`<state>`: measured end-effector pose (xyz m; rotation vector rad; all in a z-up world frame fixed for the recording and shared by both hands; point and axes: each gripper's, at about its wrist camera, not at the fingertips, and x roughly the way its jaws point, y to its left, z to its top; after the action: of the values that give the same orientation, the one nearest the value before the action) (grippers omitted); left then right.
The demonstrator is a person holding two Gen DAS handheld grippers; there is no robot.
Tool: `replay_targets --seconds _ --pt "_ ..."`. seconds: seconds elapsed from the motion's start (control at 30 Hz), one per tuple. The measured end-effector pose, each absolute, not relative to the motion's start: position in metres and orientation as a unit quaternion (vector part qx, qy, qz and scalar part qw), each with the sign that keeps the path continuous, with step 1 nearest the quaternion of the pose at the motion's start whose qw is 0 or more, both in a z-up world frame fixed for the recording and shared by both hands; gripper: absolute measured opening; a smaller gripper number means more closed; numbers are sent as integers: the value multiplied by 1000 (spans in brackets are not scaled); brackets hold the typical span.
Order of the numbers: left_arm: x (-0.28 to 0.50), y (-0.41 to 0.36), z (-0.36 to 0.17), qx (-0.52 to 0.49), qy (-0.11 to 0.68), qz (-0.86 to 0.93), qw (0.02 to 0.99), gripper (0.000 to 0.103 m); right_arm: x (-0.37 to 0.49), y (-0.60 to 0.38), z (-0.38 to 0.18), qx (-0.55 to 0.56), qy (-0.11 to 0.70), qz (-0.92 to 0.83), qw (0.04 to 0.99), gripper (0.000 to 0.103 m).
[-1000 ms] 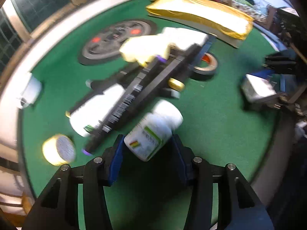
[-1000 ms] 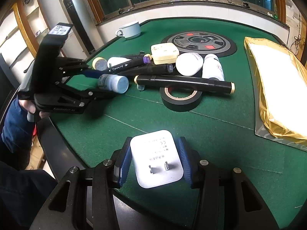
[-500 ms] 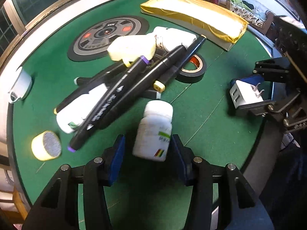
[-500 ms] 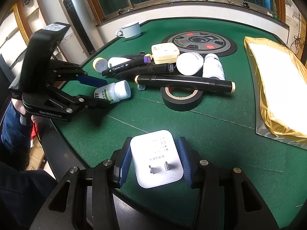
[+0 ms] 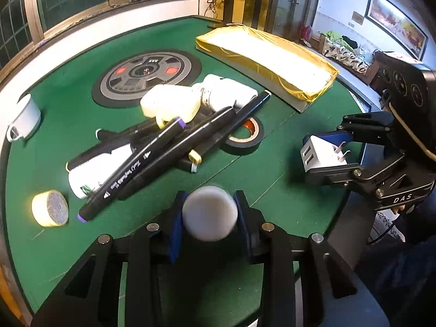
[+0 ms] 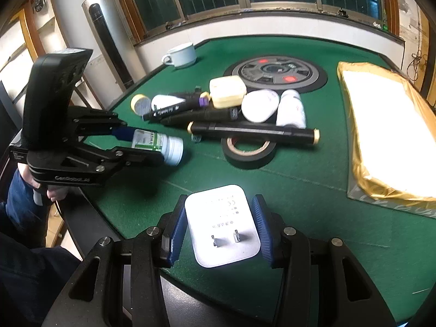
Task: Organize rigid objects
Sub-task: 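Grasp the small white pill bottle with the left tool, then carry the adapter and pill bottle into the yellow-lined tray and open both tools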
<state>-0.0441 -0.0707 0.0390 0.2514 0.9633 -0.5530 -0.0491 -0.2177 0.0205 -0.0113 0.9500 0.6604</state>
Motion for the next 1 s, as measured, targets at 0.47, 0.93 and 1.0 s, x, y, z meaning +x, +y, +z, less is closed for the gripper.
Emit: replay_targets --seconds 0.47,0.93,1.0 --pt "-43 -74 23 131 465 -238 842 31 -53 -213 14 -18 436 281 855 42" --pt "-26 -108 78 89 415 -283 860 31 -38 -245 47 11 402 250 881 42" --pt "-18 -121 89 87 406 -294 861 31 -29 -259 60 19 394 229 890 42"
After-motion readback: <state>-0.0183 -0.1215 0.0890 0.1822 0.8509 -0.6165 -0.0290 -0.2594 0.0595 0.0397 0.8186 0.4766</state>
